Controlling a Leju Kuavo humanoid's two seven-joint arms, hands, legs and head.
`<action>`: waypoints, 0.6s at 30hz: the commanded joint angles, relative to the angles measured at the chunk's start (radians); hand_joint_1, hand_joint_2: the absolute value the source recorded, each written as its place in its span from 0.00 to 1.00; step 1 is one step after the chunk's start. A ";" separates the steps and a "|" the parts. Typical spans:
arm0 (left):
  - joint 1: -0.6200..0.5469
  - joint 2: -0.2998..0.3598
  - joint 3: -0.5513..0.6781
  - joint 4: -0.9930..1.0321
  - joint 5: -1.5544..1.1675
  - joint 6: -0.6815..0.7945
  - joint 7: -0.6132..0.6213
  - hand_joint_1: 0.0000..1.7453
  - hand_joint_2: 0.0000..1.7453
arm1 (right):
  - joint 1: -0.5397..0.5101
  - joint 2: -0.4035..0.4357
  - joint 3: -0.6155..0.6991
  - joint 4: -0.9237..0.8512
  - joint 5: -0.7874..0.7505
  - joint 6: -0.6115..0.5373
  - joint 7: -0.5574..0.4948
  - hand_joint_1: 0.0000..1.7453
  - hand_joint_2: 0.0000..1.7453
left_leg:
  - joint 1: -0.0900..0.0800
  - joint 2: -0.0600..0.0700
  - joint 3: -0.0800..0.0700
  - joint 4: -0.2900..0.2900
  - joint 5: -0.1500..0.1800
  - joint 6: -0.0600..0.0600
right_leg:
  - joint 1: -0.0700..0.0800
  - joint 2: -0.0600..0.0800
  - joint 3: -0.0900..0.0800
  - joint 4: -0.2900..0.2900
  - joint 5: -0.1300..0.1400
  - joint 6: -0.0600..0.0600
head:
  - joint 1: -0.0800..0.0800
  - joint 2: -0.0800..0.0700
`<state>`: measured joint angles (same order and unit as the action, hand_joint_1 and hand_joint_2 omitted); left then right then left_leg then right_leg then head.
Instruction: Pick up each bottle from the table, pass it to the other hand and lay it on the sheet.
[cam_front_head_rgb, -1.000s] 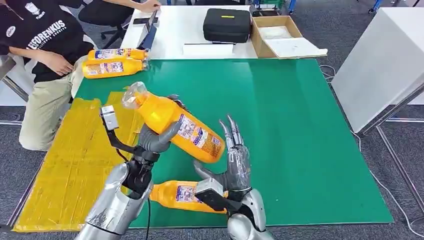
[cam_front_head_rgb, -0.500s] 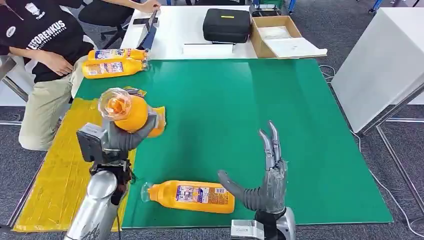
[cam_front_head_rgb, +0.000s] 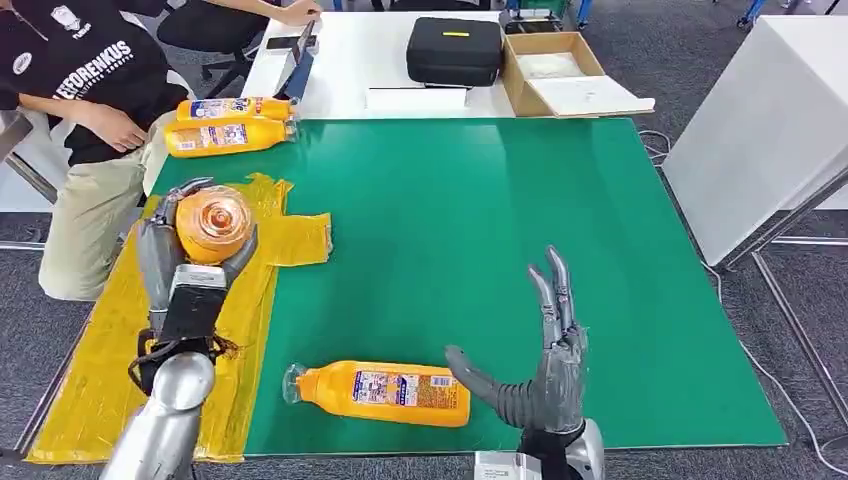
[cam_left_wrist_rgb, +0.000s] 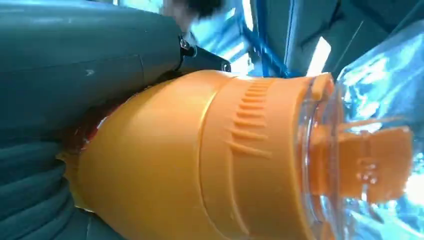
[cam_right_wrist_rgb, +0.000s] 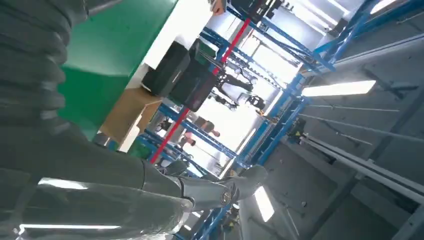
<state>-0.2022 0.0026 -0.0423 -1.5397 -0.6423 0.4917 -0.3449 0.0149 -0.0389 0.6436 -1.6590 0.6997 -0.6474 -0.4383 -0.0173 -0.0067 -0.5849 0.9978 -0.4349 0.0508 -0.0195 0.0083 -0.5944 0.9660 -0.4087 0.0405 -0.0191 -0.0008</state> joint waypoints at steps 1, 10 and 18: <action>-0.038 0.073 0.112 0.349 -0.116 0.073 0.045 1.00 1.00 | -0.041 0.001 -0.007 0.056 -0.036 0.014 -0.012 0.00 1.00 | 0.001 0.002 0.007 -0.003 -0.001 -0.005 | 0.001 0.001 0.006 -0.003 0.000 -0.003 | 0.000 0.000; -0.215 0.094 0.193 0.984 -0.204 0.184 0.020 1.00 1.00 | -0.118 0.009 0.026 0.154 -0.092 0.043 -0.036 0.00 1.00 | 0.001 0.001 0.007 -0.004 0.001 -0.005 | 0.001 -0.001 0.007 -0.003 0.000 -0.003 | 0.000 0.000; -0.242 0.076 0.216 1.106 -0.178 0.165 -0.001 1.00 1.00 | -0.170 0.017 0.040 0.250 -0.141 0.051 -0.040 0.00 1.00 | 0.001 0.003 0.009 -0.003 0.000 -0.005 | 0.001 0.003 0.009 -0.003 0.000 -0.003 | 0.000 0.000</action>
<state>-0.3946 0.0843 0.1225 -0.7071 -0.8389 0.6794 -0.3502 -0.0840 -0.0240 0.6550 -1.5568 0.5890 -0.6000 -0.4719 -0.0177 -0.0083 -0.5821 0.9974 -0.4345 0.0499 -0.0201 0.0077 -0.5904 0.9664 -0.4087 0.0404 -0.0191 -0.0004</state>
